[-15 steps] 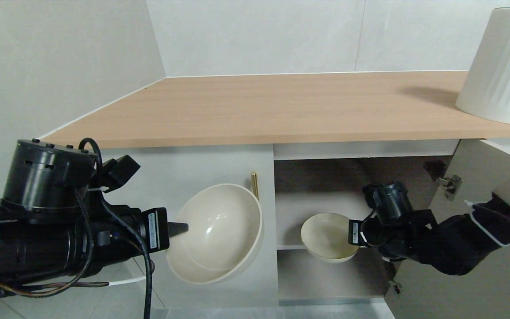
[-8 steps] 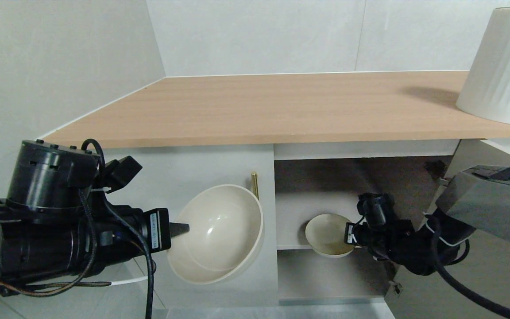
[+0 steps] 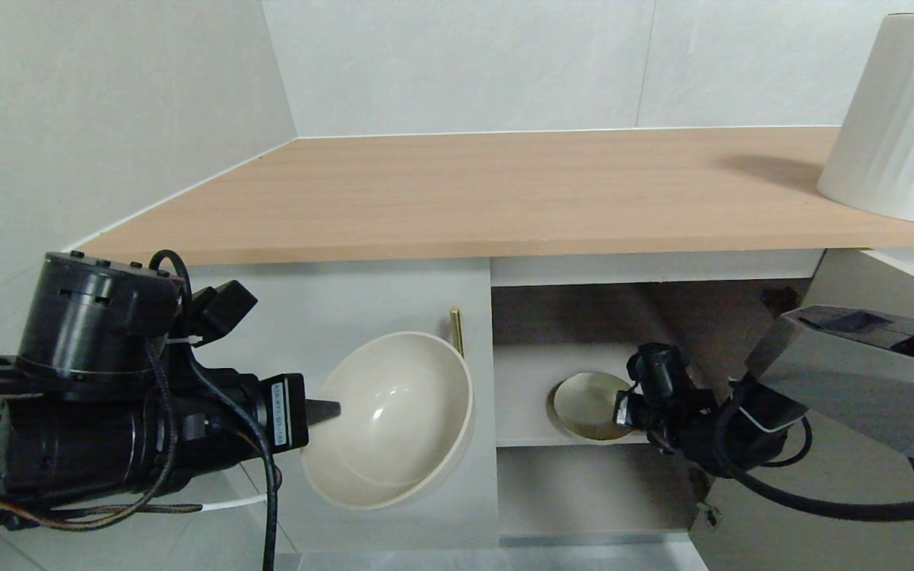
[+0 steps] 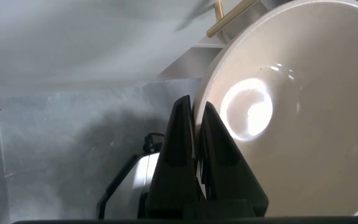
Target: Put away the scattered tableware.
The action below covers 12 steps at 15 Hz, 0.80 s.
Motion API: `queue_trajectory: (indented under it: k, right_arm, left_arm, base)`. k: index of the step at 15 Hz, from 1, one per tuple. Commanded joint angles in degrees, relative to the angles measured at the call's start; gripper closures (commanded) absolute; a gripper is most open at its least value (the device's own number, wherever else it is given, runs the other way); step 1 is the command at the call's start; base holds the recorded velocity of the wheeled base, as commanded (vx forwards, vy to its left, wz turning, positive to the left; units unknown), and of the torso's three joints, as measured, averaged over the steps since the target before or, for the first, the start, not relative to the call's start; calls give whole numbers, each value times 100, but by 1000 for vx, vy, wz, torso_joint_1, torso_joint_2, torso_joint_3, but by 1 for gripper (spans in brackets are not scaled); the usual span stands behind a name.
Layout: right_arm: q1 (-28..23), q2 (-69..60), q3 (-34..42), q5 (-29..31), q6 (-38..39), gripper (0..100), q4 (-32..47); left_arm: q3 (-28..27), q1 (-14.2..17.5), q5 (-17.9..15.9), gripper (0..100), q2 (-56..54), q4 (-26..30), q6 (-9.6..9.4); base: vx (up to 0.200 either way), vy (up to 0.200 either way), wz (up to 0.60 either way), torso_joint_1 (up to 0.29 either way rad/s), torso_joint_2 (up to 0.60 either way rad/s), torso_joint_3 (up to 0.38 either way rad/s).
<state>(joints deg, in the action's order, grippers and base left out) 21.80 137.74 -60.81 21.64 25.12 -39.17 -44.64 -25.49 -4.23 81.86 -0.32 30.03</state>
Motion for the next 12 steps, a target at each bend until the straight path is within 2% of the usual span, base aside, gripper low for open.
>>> queue_trajectory:
  k: [1, 5, 12]
  right_arm:
    - [-9, 139, -177, 33, 1, 100, -3]
    - [-26, 385, -590, 297, 1, 100, 14]
    - [-62, 499, -871, 359, 10, 100, 6]
  left_arm:
    - [-1, -9, 1, 100, 23, -3, 3]
    - [-1, -9, 10, 100, 41, -3, 3]
    - [-1, -9, 1, 100, 58, -3, 3]
  base:
    - [0, 0, 0, 0, 0, 0]
    - [0, 0, 0, 0, 0, 0]
    - [0, 0, 0, 0, 0, 0]
